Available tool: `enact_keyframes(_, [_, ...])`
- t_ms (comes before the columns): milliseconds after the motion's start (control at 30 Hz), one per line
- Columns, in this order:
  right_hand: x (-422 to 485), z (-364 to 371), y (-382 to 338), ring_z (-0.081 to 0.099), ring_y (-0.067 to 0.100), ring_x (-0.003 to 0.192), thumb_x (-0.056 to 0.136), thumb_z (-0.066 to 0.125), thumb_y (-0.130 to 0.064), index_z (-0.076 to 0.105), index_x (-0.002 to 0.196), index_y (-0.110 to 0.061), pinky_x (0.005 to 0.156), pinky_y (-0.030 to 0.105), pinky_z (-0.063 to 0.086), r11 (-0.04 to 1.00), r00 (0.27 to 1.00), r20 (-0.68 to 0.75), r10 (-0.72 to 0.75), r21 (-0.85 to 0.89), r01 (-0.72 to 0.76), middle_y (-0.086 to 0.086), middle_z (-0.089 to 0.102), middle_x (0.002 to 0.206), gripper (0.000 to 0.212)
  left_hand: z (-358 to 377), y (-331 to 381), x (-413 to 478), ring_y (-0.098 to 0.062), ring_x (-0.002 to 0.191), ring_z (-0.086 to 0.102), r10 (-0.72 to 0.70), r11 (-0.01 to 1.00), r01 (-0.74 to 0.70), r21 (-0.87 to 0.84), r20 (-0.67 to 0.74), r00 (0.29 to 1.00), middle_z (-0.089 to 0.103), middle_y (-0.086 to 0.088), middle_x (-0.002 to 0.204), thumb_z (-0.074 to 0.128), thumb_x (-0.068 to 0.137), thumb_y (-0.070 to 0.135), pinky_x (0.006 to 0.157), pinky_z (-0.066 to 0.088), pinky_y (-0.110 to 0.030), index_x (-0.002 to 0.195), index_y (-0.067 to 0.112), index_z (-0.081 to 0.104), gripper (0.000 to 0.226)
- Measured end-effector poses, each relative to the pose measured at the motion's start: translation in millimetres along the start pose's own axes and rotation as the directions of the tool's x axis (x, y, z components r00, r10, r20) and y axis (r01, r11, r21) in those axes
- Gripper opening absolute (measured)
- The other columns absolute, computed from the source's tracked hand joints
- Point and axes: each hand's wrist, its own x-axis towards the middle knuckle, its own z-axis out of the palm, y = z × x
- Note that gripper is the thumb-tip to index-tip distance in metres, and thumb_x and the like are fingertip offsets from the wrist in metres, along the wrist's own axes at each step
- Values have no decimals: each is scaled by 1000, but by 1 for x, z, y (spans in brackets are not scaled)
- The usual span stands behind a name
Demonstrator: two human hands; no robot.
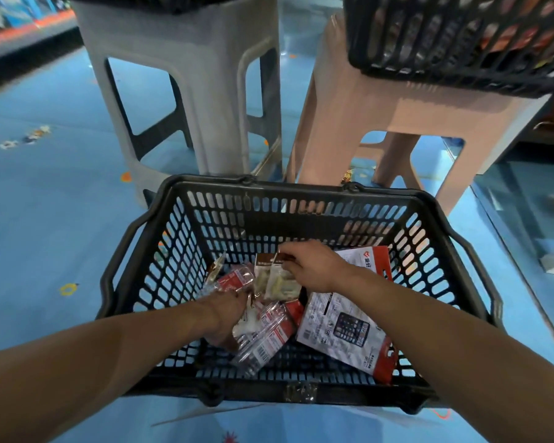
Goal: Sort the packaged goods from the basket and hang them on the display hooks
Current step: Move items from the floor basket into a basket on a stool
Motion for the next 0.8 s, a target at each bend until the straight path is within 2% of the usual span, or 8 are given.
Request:
enact_keyframes(167, [-11, -10, 14, 63, 28, 97, 103, 55, -22, 62, 111, -19, 80, 38, 50, 995, 996, -58, 74, 65, -71, 8, 66, 103, 11, -2, 6, -3, -32, 125, 56, 18, 989, -17, 145, -4, 1000, 49, -15, 144, 86, 81, 37, 102, 48, -39, 152, 5, 29, 97])
enact_keyframes(333, [-17, -20, 22, 59, 24, 95, 102, 56, -18, 57, 98, -20, 78, 33, 45, 981, 985, -105, 139, 148, -123, 3, 61, 97, 5, -3, 14, -9, -30, 114, 60, 55, 980, -52, 193, -7, 998, 55, -13, 133, 79, 86, 17, 91, 49, -38, 148, 10, 34, 77])
enact_keyframes(433, [-20, -26, 22, 60, 20, 93, 102, 56, -17, 62, 103, -17, 75, 31, 45, 950, 975, -104, 195, 266, -162, 3, 64, 98, 5, -12, 12, -13, -24, 100, 60, 53, 996, -57, 72, 55, 997, 58, -7, 117, 75, 87, 17, 78, 49, -33, 147, 12, 36, 71])
enact_keyframes(500, [-23, -32, 23, 57, 13, 85, 102, 56, -17, 62, 103, -16, 68, 29, 43, 917, 971, -76, 226, 352, -186, 1, 62, 93, 6, -24, 10, -15, -22, 107, 61, 25, 981, -17, -195, 41, 999, 58, -7, 124, 66, 93, 20, 77, 52, -29, 153, 14, 31, 70])
enact_keyframes(567, [-27, -38, 23, 55, 14, 81, 102, 56, -15, 61, 103, -10, 66, 30, 42, 880, 967, -42, 250, 426, -208, 2, 59, 89, 7, -38, 7, -17, -26, 122, 59, -9, 851, 1, -525, -13, 1000, 54, -10, 142, 60, 95, 13, 81, 52, -25, 156, 16, 28, 70])
enact_keyframes(633, [-31, -44, 24, 54, 17, 83, 102, 56, -13, 59, 96, -9, 70, 33, 43, 840, 966, -13, 259, 496, -219, 4, 56, 87, 8, -50, 4, -21, -26, 116, 61, -60, 628, -7, -778, -56, 997, 62, -10, 129, 56, 94, -1, 90, 57, -32, 135, 19, 47, 47])
enact_keyframes(733, [-35, -49, 23, 58, 21, 91, 101, 59, -12, 60, 90, -18, 79, 37, 47, 774, 970, 48, 240, 594, -221, 4, 60, 92, 13, -59, -5, -22, -33, 119, 61, -118, 329, 12, -944, -28, 993, 67, -12, 126, 48, 92, -9, 105, 51, -58, 131, 24, 50, 51])
enact_keyframes(800, [-37, -51, 19, 63, 24, 103, 100, 61, -15, 63, 94, -22, 89, 42, 53, 711, 968, 134, 213, 658, -247, 5, 66, 103, 9, -60, -14, -20, -34, 119, 62, -113, 217, 35, -976, 11, 993, 67, -12, 129, 46, 92, -4, 102, 52, -58, 135, 24, 49, 51])
